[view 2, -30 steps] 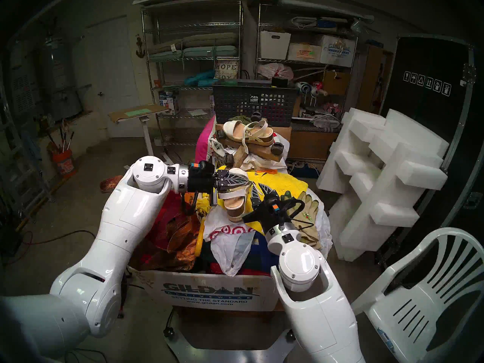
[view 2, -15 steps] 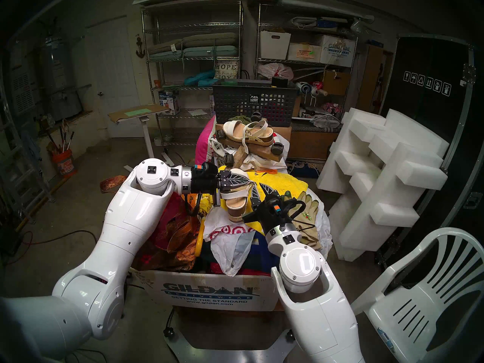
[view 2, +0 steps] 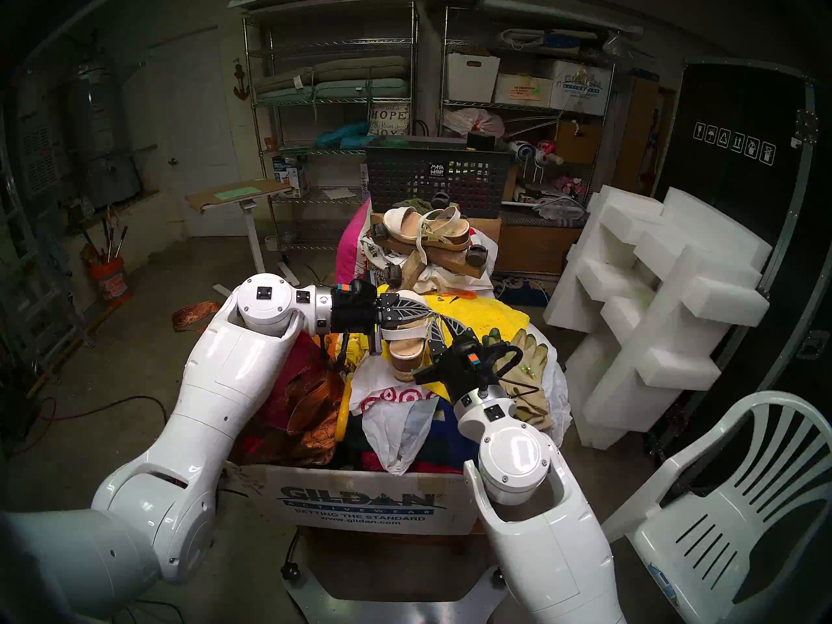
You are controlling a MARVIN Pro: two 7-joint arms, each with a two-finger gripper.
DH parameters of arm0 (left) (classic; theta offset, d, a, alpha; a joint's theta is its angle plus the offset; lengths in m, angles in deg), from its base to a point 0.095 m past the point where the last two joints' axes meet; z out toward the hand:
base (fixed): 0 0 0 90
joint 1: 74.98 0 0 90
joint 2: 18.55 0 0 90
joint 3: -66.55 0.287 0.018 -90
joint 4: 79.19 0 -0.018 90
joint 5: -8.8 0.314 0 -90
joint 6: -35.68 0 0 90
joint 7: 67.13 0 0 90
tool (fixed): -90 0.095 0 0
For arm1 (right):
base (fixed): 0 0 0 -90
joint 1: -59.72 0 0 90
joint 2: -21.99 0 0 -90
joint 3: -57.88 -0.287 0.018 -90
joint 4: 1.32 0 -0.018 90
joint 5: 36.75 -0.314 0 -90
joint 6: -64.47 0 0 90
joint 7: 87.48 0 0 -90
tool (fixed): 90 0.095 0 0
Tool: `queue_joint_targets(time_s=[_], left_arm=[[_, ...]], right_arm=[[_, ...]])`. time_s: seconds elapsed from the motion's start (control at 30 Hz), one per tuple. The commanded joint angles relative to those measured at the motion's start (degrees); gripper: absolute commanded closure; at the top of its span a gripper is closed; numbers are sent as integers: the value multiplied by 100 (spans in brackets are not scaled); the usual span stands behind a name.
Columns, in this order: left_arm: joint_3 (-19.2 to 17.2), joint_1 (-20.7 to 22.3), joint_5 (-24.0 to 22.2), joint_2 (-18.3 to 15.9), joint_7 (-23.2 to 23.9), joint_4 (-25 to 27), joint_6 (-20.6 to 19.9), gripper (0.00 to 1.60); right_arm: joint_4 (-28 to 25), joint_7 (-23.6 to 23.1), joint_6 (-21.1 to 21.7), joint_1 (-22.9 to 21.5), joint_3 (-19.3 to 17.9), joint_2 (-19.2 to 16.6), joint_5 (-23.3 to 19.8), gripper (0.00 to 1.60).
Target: Unbuckle a shoe
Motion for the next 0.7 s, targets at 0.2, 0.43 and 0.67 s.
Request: queue_joint_targets(time_s=[0.2, 0.43, 0.67], left_arm=[[-12, 176, -53, 57, 44, 18, 14, 160], [-31, 109, -94, 39, 120, 93, -27, 160], [-84, 72, -85, 56, 141, 141, -37, 160]], right_arm=[[-141, 70, -48, 16, 24, 42, 4, 90], [-83, 97, -47, -47, 67, 32, 8, 94], [-22, 203, 43, -101, 133, 1, 180, 115]])
